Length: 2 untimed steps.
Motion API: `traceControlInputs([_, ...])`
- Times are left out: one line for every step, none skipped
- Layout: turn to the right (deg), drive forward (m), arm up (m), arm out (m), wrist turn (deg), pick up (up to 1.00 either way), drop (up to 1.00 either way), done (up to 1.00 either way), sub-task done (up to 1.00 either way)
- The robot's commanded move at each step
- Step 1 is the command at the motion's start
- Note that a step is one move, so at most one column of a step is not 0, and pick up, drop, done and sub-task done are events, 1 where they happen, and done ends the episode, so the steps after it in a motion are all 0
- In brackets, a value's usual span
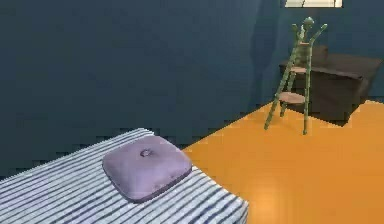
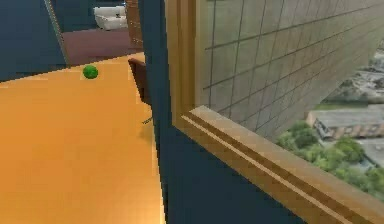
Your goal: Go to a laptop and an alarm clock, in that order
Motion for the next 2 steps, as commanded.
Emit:
traceControlInputs([45.0,0.00,0.00,0.00,0.0,0.00,0.00,0.00,0.00])
traceControlInputs([0.0,0.75,0.00,0.00,0.0,0.00,0.00,0.00,0.00])
